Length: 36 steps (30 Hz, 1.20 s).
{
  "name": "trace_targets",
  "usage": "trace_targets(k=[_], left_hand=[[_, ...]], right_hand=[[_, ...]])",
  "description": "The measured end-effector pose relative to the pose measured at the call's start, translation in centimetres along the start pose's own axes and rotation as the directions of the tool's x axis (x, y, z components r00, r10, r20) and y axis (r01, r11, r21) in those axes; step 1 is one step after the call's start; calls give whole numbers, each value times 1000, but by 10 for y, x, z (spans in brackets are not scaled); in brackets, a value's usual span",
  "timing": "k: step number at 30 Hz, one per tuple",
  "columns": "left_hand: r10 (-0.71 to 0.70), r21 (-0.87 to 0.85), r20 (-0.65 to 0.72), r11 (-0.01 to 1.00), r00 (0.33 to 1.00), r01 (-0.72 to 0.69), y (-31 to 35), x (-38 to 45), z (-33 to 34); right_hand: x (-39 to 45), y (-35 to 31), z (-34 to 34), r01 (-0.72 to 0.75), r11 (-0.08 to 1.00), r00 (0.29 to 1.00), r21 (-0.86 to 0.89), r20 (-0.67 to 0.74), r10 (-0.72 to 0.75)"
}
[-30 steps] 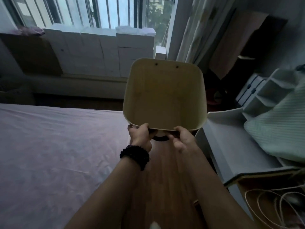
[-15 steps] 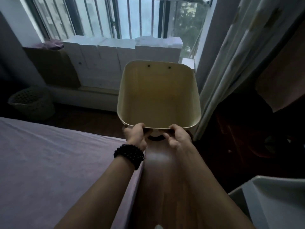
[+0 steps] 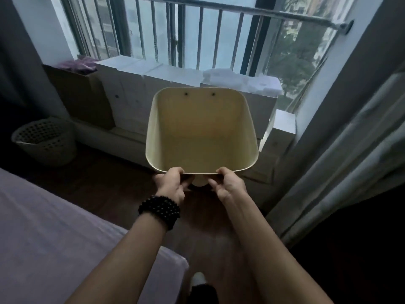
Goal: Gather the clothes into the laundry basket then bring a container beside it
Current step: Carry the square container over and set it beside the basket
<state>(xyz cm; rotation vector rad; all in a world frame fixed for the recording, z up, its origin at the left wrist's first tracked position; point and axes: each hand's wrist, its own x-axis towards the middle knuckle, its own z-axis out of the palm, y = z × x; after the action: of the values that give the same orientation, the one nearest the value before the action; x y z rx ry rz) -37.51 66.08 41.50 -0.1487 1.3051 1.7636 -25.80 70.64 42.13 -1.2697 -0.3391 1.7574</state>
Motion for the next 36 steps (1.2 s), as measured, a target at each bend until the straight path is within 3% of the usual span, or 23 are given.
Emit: trace_targets(k=[9,14,21,28,36], left_hand=[[58,-142,-190,986,980,-85,81,169,121],[115,-192,-311,965,944,-181,130,247,134],[134,-322,-493,890,860,-323,200,368,141],[127,-364,-671,802,731,-473,285,438,115],[82,-367,-769,754,634,-544,392,553,13]], right_hand=[[177,-64,169,-108,982,987,-157,101,125],[234,-57,259,-178,955,952,-237,204,228],[330,-24,400,-265,882,846,-391,346,407],[364,36,534,-318,766,717,-558,387,580],[383,168,691,-338,665,616,-666,377,691]])
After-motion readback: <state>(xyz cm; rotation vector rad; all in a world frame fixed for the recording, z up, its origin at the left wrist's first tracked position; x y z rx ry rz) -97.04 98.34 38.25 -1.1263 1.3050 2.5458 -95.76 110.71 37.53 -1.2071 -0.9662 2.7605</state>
